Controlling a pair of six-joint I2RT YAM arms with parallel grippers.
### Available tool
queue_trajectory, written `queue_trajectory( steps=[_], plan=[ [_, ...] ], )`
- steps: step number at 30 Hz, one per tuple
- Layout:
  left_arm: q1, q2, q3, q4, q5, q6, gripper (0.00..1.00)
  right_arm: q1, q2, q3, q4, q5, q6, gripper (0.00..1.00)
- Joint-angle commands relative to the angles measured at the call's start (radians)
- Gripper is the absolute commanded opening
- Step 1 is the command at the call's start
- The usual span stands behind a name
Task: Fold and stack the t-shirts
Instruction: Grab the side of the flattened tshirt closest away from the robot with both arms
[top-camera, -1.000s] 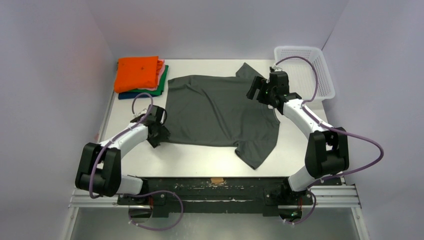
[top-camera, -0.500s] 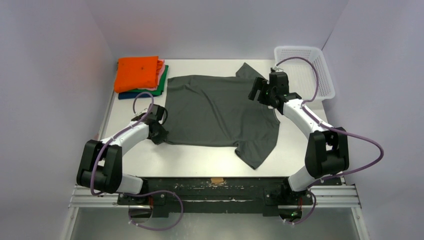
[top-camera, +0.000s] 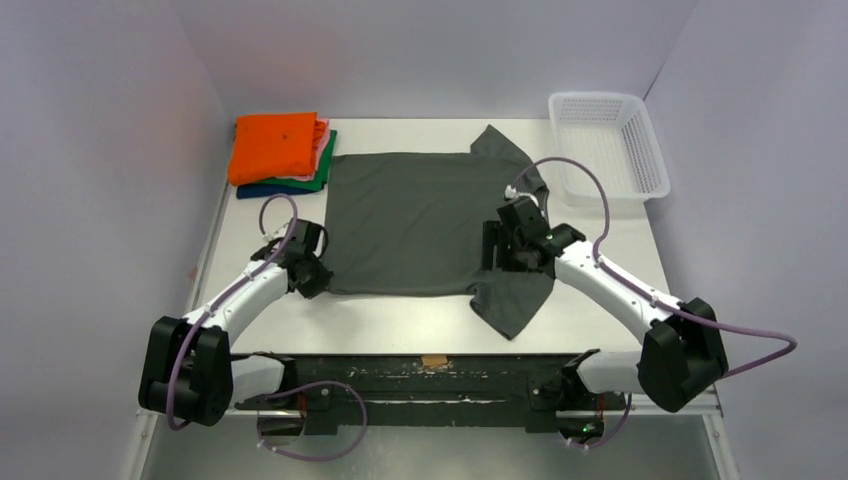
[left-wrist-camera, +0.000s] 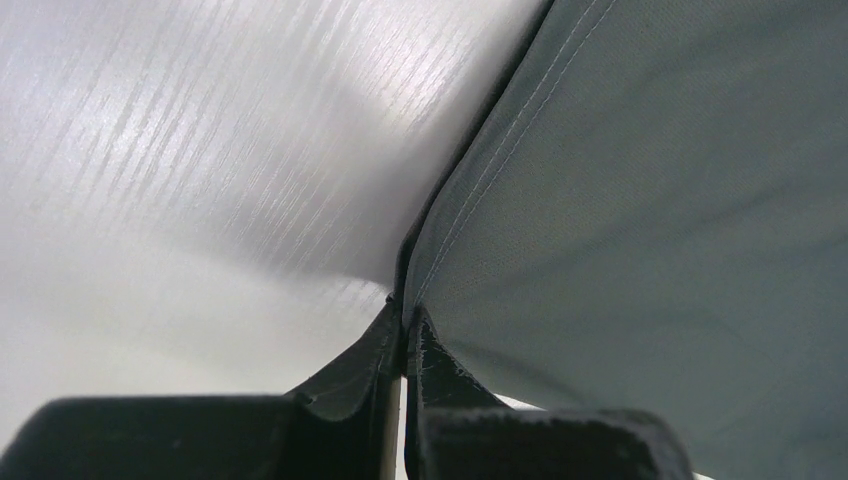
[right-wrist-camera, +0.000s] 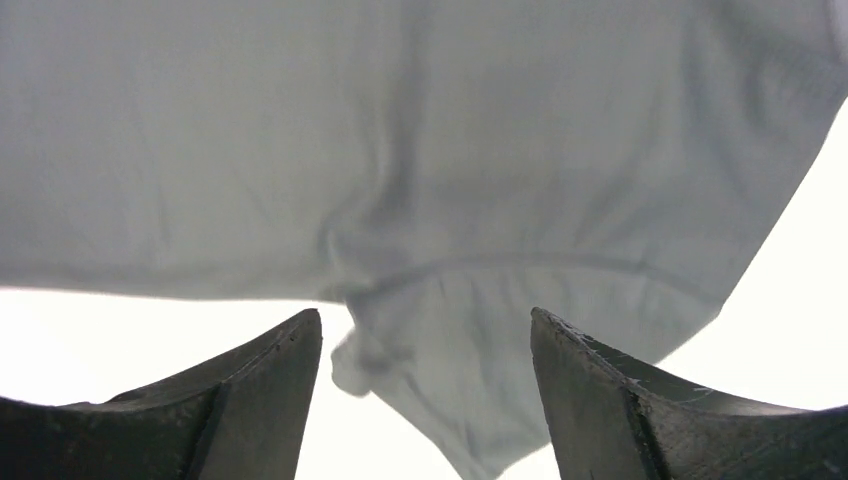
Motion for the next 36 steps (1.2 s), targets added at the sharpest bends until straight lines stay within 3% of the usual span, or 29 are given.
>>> queue_trajectory(
  steps=[1,7,12,23,25,28,31,36],
  plan=[
    [0.004,-0.017,-0.031,0.012,0.026,0.017,0.00,0.069,-0.044,-0.115,-0.182,-0.048,0.049,0.70],
    [0.004,-0.025,-0.045,0.021,0.022,0.011,0.00,0.136,-0.024,-0.208,-0.148,-0.143,0.040,0.59],
    [0.004,-0.011,-0.039,0.012,0.016,0.011,0.00,0.140,0.027,-0.223,-0.098,-0.170,0.034,0.58],
    [0.004,-0.012,-0.058,0.011,0.012,-0.003,0.00,0.228,0.078,-0.289,-0.167,-0.080,0.130,0.53],
    [0.004,-0.015,-0.060,0.008,0.014,-0.003,0.00,0.244,0.079,-0.292,-0.176,-0.040,0.161,0.44],
    [0.004,-0.028,-0.064,-0.007,0.014,-0.001,0.00,0.259,0.071,-0.302,-0.198,0.000,0.199,0.19],
    [0.004,-0.061,-0.084,-0.022,0.023,-0.008,0.00,0.276,0.052,-0.315,-0.229,-0.002,0.212,0.03],
    [0.002,-0.157,-0.139,-0.063,0.058,-0.022,0.00,0.333,-0.030,-0.342,-0.299,-0.041,0.264,0.00]
  ],
)
